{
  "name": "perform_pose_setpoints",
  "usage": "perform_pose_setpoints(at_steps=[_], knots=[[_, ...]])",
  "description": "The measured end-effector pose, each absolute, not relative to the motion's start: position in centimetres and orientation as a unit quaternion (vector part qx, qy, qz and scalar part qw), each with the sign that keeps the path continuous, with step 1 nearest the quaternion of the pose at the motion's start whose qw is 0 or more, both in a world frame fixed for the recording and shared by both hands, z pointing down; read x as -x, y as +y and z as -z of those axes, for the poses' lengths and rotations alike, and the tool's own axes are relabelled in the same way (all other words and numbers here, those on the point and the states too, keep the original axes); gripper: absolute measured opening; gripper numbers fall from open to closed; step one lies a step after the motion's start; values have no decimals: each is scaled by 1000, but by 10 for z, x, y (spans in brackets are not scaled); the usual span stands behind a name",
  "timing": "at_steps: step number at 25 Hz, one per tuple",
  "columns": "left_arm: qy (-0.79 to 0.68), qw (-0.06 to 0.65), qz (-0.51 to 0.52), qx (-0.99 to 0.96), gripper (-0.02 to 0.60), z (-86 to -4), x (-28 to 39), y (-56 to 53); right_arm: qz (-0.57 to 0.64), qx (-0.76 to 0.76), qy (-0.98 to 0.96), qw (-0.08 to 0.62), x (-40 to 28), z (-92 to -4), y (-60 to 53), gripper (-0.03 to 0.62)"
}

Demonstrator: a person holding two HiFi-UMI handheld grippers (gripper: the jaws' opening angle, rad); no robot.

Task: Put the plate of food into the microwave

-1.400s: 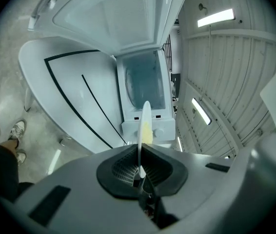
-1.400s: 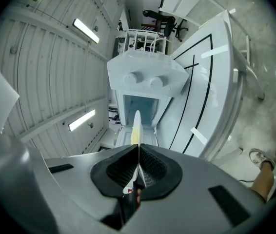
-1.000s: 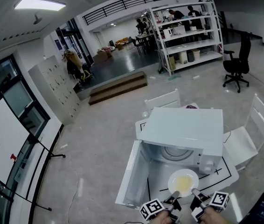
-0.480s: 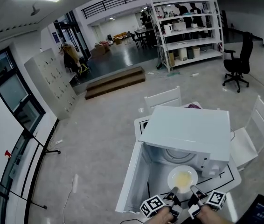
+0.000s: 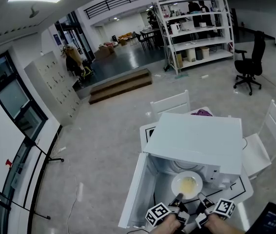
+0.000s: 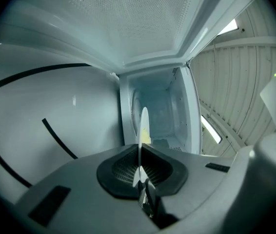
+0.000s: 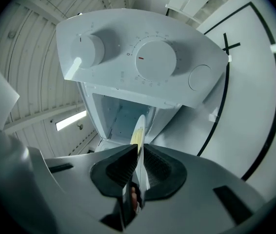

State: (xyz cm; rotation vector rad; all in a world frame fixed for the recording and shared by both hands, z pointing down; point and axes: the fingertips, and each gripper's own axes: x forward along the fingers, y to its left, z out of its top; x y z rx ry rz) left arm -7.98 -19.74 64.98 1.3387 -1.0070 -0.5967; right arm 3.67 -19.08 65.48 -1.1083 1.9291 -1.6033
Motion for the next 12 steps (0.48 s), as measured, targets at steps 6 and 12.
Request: perform_pose_setpoints(at_steps=[6,12], knots=[[-452,627,282,-568,15,-653,82,-220,589,382,686,192,-41,-657,-188,14],[-461,629,291,-554,15,-664,79,-242,587,388,693,156,-46,-663,-187,14]])
